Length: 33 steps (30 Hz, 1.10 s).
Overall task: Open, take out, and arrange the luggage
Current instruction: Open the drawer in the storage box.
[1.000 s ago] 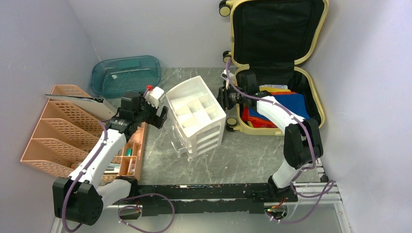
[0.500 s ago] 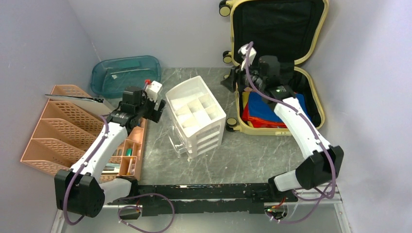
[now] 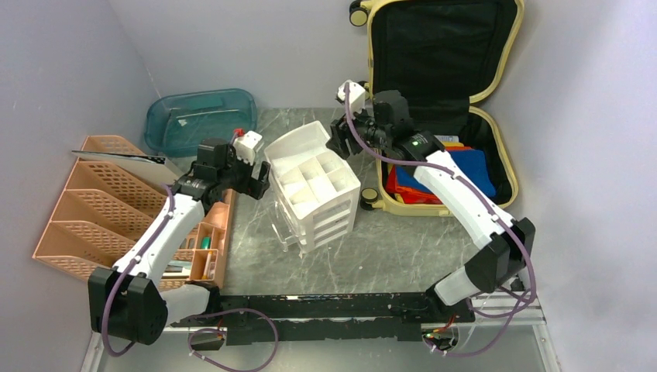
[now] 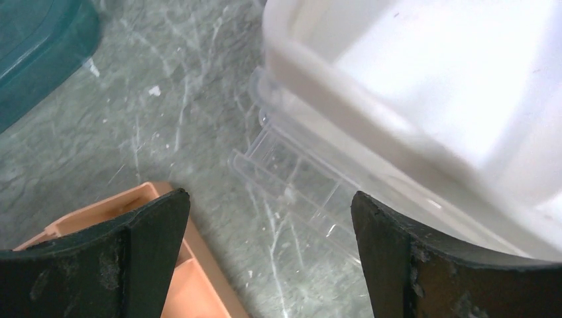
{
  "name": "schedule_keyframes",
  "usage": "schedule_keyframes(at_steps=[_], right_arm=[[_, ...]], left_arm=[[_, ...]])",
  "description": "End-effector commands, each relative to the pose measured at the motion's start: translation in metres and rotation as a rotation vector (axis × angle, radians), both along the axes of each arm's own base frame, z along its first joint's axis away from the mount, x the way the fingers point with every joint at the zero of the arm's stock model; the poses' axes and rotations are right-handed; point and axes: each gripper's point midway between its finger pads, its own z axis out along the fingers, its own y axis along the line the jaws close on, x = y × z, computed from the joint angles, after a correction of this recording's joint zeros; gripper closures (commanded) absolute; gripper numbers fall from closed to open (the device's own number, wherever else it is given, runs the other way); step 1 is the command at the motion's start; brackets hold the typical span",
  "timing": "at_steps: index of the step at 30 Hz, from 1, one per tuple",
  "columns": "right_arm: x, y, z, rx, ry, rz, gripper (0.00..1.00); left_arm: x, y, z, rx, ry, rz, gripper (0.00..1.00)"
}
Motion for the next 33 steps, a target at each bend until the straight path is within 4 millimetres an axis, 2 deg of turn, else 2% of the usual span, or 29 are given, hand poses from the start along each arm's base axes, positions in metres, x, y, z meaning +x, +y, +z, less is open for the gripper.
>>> schedule_keyframes(at_steps=[1, 8, 14, 22, 26, 33], right_arm=[[0.011, -0.005, -0.021, -0.081, 0.021, -0.046, 0.41], [0.005, 0.005, -0.045, -0.161, 0.043, -0.022, 0.43], [0.005, 0.008, -0.05, -0.191, 0.036, -0.024, 0.46], [0.023, -0.003, -0.036, -0.207, -0.023, -0.144, 0.54], [0.03, -0.005, -0.032, -0.206, -0.024, -0.182, 0.56], [0.033, -0.007, -0.037, -0.22, -0.018, -0.201, 0.57]], left_arm=[[0.011, -0.024, 0.041, -0.135, -0.099, -0.048, 0.04], [0.029, -0.023, 0.023, -0.149, -0.098, 0.006, 0.03], [0.034, -0.024, 0.027, -0.16, -0.102, 0.021, 0.03], [0.041, 0.026, 0.034, 0.043, -0.107, 0.221, 0.04], [0.036, 0.032, 0.022, 0.061, -0.06, 0.259, 0.04], [0.029, 0.023, -0.009, 0.042, 0.093, 0.255, 0.03]])
